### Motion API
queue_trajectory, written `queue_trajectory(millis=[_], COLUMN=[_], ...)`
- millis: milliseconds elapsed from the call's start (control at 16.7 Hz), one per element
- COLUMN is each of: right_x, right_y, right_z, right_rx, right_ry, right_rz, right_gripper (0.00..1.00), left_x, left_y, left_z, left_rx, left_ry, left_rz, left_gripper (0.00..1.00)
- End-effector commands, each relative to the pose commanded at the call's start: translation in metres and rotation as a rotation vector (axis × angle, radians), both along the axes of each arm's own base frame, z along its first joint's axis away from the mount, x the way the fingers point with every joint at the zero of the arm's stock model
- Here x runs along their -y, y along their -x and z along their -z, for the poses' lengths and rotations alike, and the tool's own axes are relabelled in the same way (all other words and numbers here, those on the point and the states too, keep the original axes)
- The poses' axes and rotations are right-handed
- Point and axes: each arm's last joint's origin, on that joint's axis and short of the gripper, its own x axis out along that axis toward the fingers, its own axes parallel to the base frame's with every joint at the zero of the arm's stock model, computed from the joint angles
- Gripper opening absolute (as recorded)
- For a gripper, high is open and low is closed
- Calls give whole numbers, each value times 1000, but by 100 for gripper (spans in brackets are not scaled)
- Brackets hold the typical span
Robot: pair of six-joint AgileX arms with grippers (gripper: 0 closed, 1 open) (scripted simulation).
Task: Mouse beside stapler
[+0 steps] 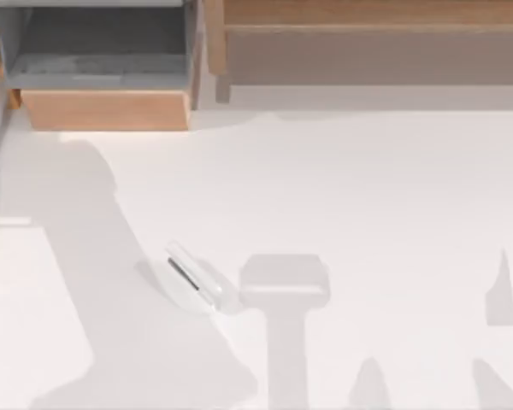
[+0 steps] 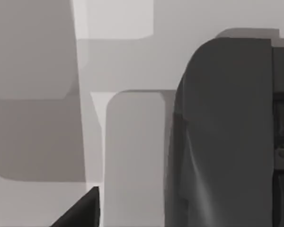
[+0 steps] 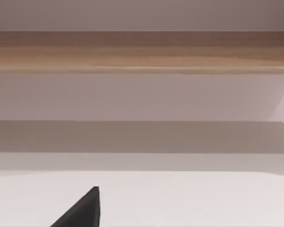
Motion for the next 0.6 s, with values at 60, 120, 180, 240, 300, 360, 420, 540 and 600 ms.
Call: queue_trajectory(millis=[60,120,180,240,300,360,420,540,600], right_x=[0,0,0,0,0,0,0,0,0], right_y=[0,0,0,0,0,0,0,0,0], right_z=[0,0,0,0,0,0,0,0,0], right_rx=[0,0,0,0,0,0,0,0,0], right_ry=[0,0,0,0,0,0,0,0,0], right_rz=[0,0,0,0,0,0,0,0,0], right_gripper=[100,100,100,100,100,100,100,100,100], left_x=[1,2,2,2,2,2,2,2,2], left_y=[-1,-2,-2,-2,-2,-2,-2,-2,-2], left_z=[4,9,10,10,10,10,10,10,10], left_rx=[0,-6,-8,-8,-8,-8,-8,-8,-8], left_ry=[0,2,3,3,3,3,3,3,3], left_rz=[1,3,3,3,3,3,3,3,3], left_gripper=[100,100,100,100,100,100,92,77,70])
